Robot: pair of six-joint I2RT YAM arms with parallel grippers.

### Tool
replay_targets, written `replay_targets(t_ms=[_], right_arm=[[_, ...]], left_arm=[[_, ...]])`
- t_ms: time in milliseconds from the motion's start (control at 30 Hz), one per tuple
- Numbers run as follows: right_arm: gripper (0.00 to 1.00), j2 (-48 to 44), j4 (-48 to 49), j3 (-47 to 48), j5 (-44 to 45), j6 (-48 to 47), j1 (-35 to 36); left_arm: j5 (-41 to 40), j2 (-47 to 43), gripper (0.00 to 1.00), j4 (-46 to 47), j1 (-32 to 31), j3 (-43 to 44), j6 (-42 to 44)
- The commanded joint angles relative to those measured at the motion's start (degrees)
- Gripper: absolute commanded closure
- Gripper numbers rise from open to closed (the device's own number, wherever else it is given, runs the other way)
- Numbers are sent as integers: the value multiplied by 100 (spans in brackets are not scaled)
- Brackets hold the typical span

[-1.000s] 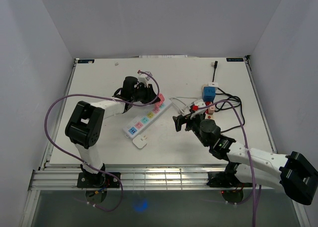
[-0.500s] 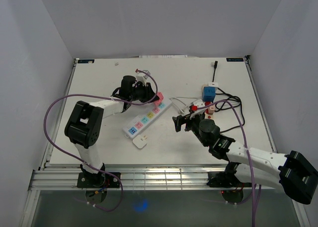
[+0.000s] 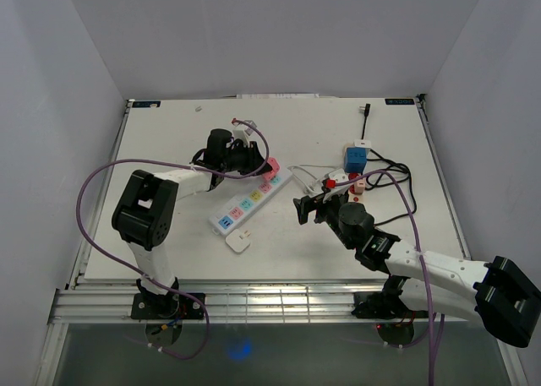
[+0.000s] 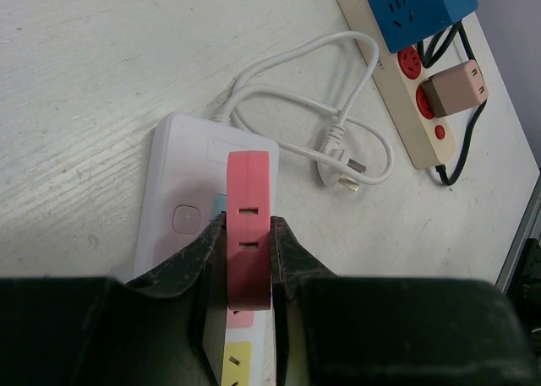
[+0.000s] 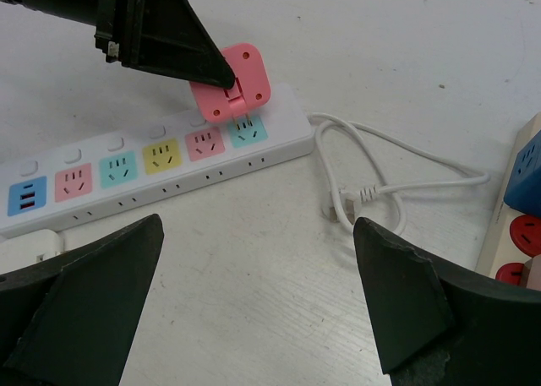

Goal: Insert the plug
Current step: Insert the plug into the socket.

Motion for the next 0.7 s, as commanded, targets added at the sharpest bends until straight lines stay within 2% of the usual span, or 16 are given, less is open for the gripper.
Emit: replay_targets(t_ms=[0, 667], right_arm=[[1, -22, 217, 166, -3, 42, -10], [1, -57, 217, 149, -64, 42, -10]], left_arm=[[110, 1, 100, 95, 37, 167, 39], [-206, 274, 100, -186, 64, 298, 390]])
